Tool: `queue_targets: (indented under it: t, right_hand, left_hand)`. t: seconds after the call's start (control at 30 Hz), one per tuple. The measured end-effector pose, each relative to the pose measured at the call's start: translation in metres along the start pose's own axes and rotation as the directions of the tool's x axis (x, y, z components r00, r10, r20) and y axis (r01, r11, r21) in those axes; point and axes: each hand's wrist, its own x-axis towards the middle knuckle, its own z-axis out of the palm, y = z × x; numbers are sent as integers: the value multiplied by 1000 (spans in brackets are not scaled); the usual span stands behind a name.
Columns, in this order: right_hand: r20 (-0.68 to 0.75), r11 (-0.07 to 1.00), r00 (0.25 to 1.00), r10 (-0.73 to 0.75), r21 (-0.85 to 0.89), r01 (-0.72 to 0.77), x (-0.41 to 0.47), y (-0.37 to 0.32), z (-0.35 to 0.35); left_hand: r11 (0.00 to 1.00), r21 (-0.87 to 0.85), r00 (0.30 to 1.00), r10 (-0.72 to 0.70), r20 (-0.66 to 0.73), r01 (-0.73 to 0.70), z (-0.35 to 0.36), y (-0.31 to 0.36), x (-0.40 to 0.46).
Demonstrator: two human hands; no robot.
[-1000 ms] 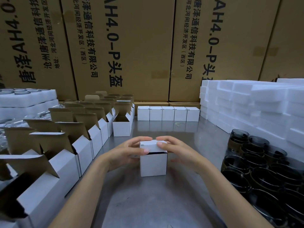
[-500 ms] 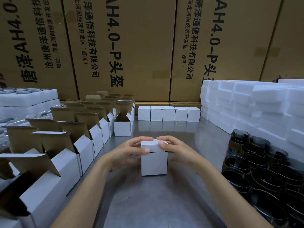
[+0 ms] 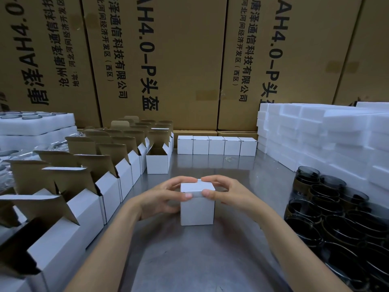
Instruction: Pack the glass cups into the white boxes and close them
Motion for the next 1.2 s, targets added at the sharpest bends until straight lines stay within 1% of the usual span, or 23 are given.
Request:
queue_targets:
  t: [0.07, 0.13, 0.2, 0.23, 0.33, 0.4, 0.43, 0.47, 0.5, 0.57, 0.6, 0.67, 0.77, 0.8, 0.87, 0.93, 1.0, 1.07, 1.1, 1.13, 1.2]
  right_hand:
    - [13, 1000, 1000, 6, 0, -6, 2, 1, -1]
    - [57, 999, 998, 35, 25, -36, 3, 2, 1]
    - [100, 986, 992, 77, 139, -90, 5, 5, 7]
    - [96, 972, 991, 97, 204, -115, 6, 6, 13]
    - [3, 936, 992, 125, 331, -119, 10, 5, 31]
    - [-80, 930, 989, 125, 356, -89, 11, 5, 42]
    - [-149, 941, 983, 107, 336, -51, 11, 7, 46]
    - [-229, 957, 971, 68, 289, 1, 11, 11, 51]
    - [-299, 977, 954, 13, 208, 52, 10, 17, 55]
    - [-354, 994, 930, -103, -5, 108, 8, 29, 63]
    - [-357, 991, 925, -130, -67, 113, 8, 32, 64]
    - [-366, 991, 923, -122, -89, 96, 10, 34, 62]
    - [-423, 993, 899, -114, -86, 85, 21, 35, 55]
    - [-447, 994, 889, -100, -76, 73, 27, 36, 53]
    - [-475, 999, 878, -52, -37, 39, 42, 38, 51]
    - [-489, 1000, 872, -12, 3, 15, 63, 41, 49]
    - [-498, 1000, 867, 18, 5, -18, 89, 45, 48]
    - [-509, 998, 859, 48, -1, -56, 118, 49, 48]
    - [-523, 997, 850, 61, -15, -80, 133, 51, 47]
    - [-540, 993, 839, 66, -43, -106, 147, 53, 46]
    - [-562, 981, 824, 65, -115, -156, 174, 58, 44]
  left_hand:
    - [1000, -21, 1000, 5, 13, -5, 1, 0, 0]
    - [1000, -5, 1000, 3, -8, -3, 3, 0, 0]
    - [1000, 18, 1000, -4, -24, 5, 4, 0, 1]
    - [1000, 23, 1000, -8, -22, 9, 5, 1, 2]
    - [1000, 15, 998, 6, -56, -5, 8, -1, 3]
    - [999, -3, 992, 43, -118, -44, 12, -7, 4]
    - [997, 5, 986, 72, -153, -72, 14, -11, 4]
    - [994, 49, 976, 102, -191, -94, 16, -16, 3]
    - [986, 130, 966, 129, -225, -101, 18, -20, 3]
    - [945, 317, 944, 179, -276, -86, 19, -26, 3]
    - [925, 374, 936, 193, -294, -73, 19, -29, 4]
    - [920, 387, 931, 191, -312, -59, 16, -33, 6]
    - [938, 329, 923, 218, -317, -109, 10, -35, 12]
    - [932, 344, 907, 236, -348, -111, 8, -34, 18]
    - [916, 390, 850, 274, -451, -88, 7, -33, 34]
    - [918, 393, 770, 289, -569, -54, 6, -33, 58]
    - [925, 379, 682, 281, -675, -7, 2, -35, 84]
    - [942, 335, 608, 254, -752, 21, -5, -39, 111]
    - [949, 313, 591, 239, -770, 24, -10, -41, 124]
    - [950, 310, 589, 238, -772, 23, -16, -44, 138]
    - [934, 354, 612, 255, -749, 44, -31, -47, 163]
